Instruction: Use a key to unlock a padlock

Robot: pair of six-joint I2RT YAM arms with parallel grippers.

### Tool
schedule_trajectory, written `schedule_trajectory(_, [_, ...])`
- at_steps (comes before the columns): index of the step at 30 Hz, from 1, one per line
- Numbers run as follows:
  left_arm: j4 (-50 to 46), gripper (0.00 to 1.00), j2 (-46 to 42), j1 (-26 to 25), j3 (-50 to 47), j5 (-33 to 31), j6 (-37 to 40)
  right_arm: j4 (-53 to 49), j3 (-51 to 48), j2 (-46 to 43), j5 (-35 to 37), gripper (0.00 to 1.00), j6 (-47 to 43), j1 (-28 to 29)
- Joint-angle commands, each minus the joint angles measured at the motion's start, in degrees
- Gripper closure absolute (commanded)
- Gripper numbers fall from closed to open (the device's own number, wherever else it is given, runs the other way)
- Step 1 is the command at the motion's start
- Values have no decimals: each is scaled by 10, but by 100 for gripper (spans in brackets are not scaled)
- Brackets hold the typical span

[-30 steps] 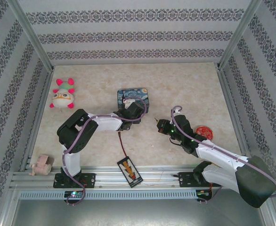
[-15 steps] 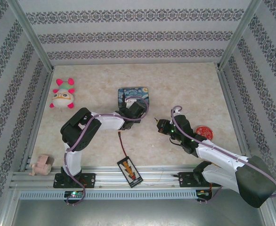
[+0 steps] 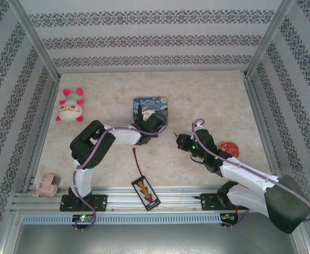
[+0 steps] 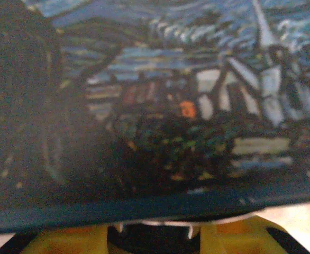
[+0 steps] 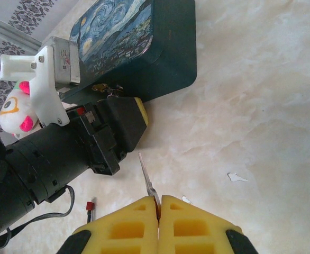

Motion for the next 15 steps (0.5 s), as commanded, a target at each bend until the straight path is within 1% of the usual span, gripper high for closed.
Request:
schedule_trajectory(1, [-6, 78, -11, -6, 16, 46, -13, 26, 0, 2, -11, 100, -14, -2])
schedule_trajectory(4, [-16, 82, -26, -5, 14, 76, -43, 36, -3, 8, -11, 100, -20, 2])
schedule_trajectory(9, [1, 83, -52, -3, -4, 130, -86, 50, -10, 19, -5, 100, -21, 7])
schedule_trajectory(12, [21, 86, -73, -3, -23, 143, -106, 55, -11, 24, -3, 100, -22, 9])
schedule_trajectory(14, [36, 87, -89, -4, -39, 151, -120, 56, -11, 27, -1, 100, -21, 11])
schedule_trajectory(15, [41, 87, -95, -3, -47, 155, -124, 56, -27, 29, -1, 100, -20, 11])
